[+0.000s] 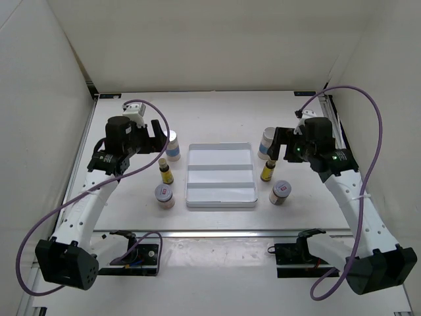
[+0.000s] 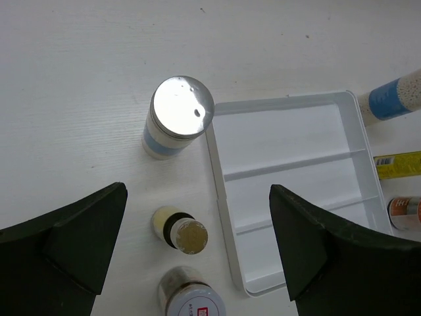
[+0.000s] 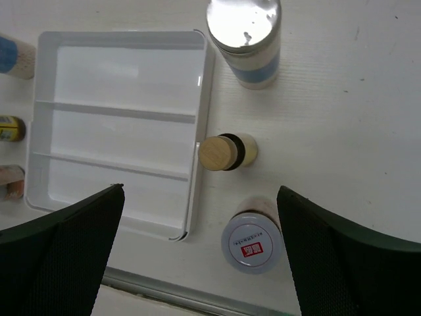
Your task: Organize the condiment bottles
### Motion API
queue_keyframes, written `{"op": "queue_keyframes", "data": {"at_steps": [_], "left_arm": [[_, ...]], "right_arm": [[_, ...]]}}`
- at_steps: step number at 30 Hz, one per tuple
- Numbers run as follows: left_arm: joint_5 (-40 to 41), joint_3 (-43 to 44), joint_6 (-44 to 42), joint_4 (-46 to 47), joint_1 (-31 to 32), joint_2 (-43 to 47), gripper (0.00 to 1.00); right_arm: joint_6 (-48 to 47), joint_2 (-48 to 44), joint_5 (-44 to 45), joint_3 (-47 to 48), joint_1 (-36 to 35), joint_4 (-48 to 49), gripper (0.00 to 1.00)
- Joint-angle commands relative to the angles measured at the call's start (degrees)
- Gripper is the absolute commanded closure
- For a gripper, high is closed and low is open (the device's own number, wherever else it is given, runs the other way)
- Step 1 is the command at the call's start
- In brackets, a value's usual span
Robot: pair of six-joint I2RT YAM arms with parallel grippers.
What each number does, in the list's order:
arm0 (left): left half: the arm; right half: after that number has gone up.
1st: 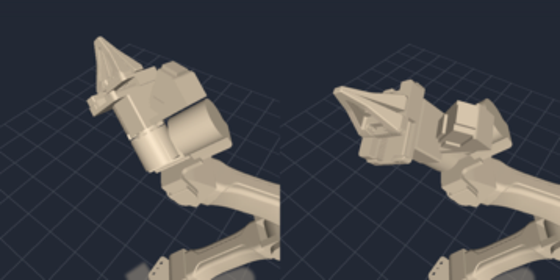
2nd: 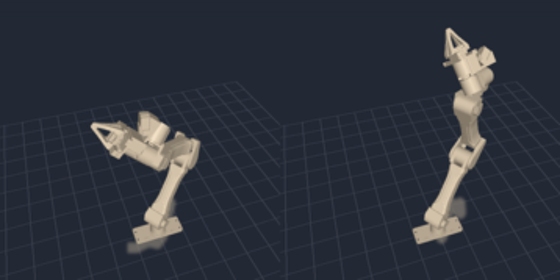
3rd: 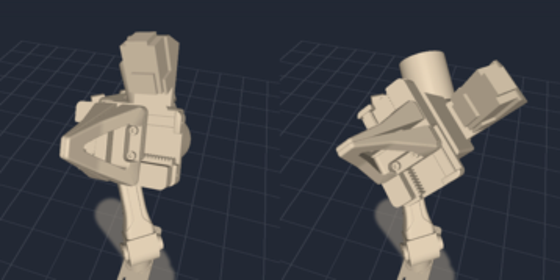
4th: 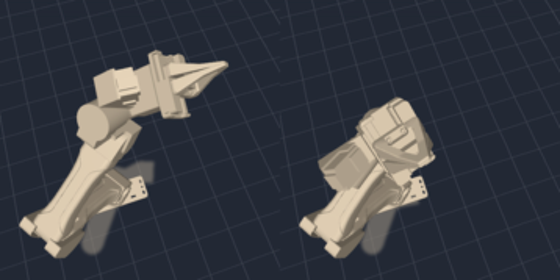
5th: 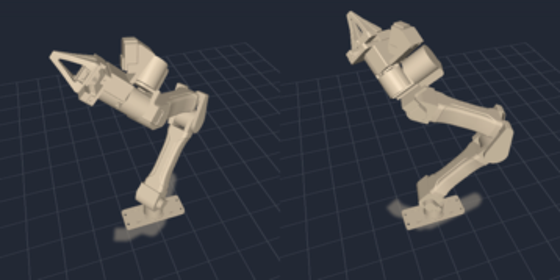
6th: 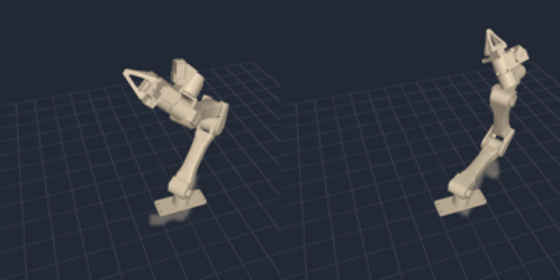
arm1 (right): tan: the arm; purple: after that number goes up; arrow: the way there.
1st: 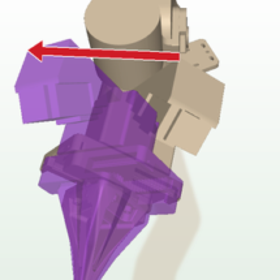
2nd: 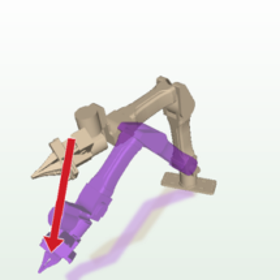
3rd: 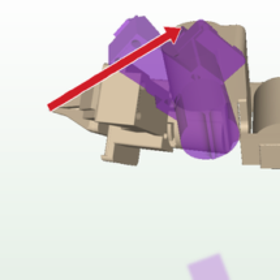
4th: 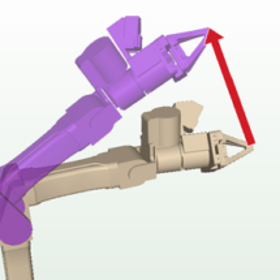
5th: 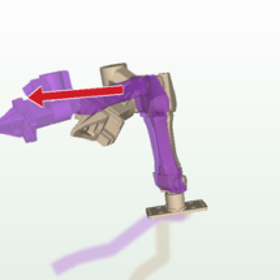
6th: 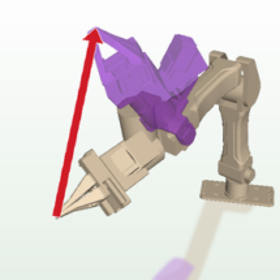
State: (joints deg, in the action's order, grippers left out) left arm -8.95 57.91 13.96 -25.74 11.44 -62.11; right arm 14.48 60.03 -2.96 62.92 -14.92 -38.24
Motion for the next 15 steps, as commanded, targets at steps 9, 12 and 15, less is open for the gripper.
{"op": "queue_keyframes", "data": {"at_steps": [9,12,15], "left_arm": [[9.83,-8.16,1.77,2.80,2.71,9.45,0.00],[7.11,-8.87,2.92,3.32,4.11,8.93,0.00],[7.10,-10.61,5.89,3.32,4.64,8.32,0.00]], "right_arm": [[4.78,-0.26,10.01,1.59,-0.11,-10.10,0.00],[5.55,1.58,7.88,-0.16,-0.11,-10.97,0.00],[10.99,2.46,7.88,-0.16,-0.11,-15.54,0.00]]}}
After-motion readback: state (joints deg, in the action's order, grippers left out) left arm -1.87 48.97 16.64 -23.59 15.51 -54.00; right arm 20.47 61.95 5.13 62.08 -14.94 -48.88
